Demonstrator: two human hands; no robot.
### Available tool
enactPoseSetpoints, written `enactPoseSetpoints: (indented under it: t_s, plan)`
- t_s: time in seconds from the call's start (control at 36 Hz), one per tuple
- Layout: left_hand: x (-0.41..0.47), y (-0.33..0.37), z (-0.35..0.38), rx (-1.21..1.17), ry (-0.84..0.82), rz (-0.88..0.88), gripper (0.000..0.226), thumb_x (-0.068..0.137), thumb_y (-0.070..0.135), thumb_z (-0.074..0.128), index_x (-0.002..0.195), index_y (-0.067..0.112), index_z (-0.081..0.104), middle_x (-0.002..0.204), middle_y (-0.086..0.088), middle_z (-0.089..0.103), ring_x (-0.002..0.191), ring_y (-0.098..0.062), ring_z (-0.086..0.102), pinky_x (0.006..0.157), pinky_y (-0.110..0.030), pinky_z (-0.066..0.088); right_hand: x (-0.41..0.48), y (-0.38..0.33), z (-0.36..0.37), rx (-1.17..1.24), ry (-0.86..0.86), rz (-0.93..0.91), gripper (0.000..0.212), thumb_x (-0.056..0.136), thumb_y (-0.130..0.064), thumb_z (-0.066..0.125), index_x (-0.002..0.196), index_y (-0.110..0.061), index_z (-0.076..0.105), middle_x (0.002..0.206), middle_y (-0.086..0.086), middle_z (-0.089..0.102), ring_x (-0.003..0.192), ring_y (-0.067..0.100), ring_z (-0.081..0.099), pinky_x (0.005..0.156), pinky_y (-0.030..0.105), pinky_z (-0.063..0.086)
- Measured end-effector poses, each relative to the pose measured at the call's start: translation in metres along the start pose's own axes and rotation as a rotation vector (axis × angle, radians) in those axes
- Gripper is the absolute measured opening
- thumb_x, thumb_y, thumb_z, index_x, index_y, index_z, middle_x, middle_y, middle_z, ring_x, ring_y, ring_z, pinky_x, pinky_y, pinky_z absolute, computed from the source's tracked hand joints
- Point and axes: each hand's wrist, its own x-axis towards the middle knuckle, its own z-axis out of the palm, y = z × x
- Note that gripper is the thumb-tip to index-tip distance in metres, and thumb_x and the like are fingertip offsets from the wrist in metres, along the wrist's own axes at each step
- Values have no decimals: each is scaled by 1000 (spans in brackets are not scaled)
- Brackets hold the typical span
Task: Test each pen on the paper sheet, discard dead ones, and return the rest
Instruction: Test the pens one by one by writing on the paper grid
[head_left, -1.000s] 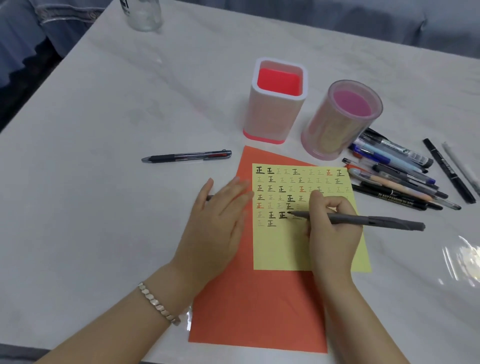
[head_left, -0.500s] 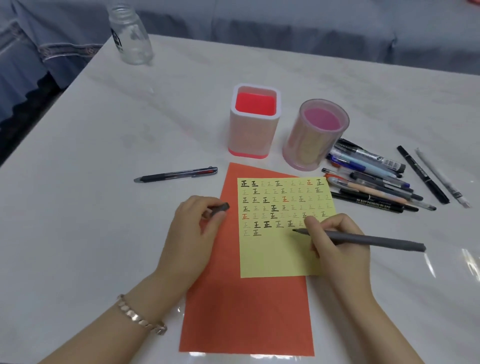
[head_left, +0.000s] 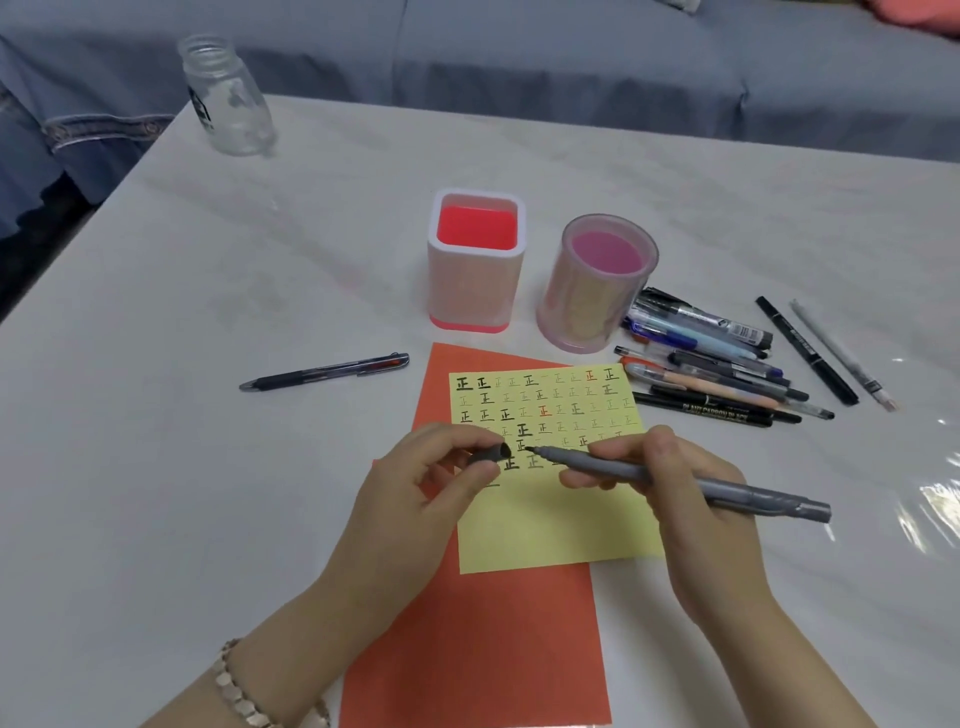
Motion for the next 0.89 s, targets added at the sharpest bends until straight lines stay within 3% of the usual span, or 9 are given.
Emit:
enactPoseSetpoints:
  t_s: [0.22,0.36,0.53,0.64,0.67,0.69,0.78,0.89]
  plan:
    - [-1,4,5,94,-57,74,35,84,9,65,81,44,61,93,26,60,83,1,55,71,-6,39,-1,-3,-2,-9,-13,40,38,74,-56,41,70,-36,73,65,-6,72,77,2,65,71,5,42]
    - [-1,8,6,199,-137,248,18,82,31,59,91,46,55,104,18,55,92,4,53,78,-4,38,-2,-4,0,17,3,76,37,71,-54,45,65,-30,73,52,-2,64,52,3,53,59,9,43]
    - [0,10,7,282,-233,225,15,80,34,57,82,48,51,92,15,56,72,-5,48,67,-7,36,2,-4,1,86,4,185,31,77,-35,51,62,-20,74,48,5,58,48,10,47,51,14,41]
    - [3,14,10,295,-258,238,1,78,44,58,79,43,58,91,12,57,76,-7,51,67,-11,38,6,-9,0,159,-14,229,32,77,-29,50,60,-12,71,46,5,55,43,10,42,47,14,38]
    - [4,15,11,294,-233,259,11,77,46,56,84,39,60,94,12,57,78,-8,51,67,-12,39,6,-9,-1,182,2,234,30,80,-24,50,58,-11,67,45,4,54,41,10,41,44,14,36]
    - [5,17,13,282,-211,279,16,76,47,54,87,37,60,95,12,58,77,-7,52,67,-11,40,7,-10,0,203,22,241,28,84,-17,51,58,-11,61,43,4,53,39,10,39,42,14,34]
    - [6,23,18,202,-179,260,5,73,40,64,72,45,61,87,14,61,72,-4,52,63,-10,40,6,-9,1,191,103,260,36,93,-5,39,57,-7,43,37,0,46,36,8,33,39,15,30]
    - [5,21,23,139,-174,179,20,70,27,66,70,47,64,79,10,61,69,-11,51,62,-15,39,6,-6,1,97,134,224,38,90,-4,41,53,-8,44,36,1,46,36,7,33,41,15,31]
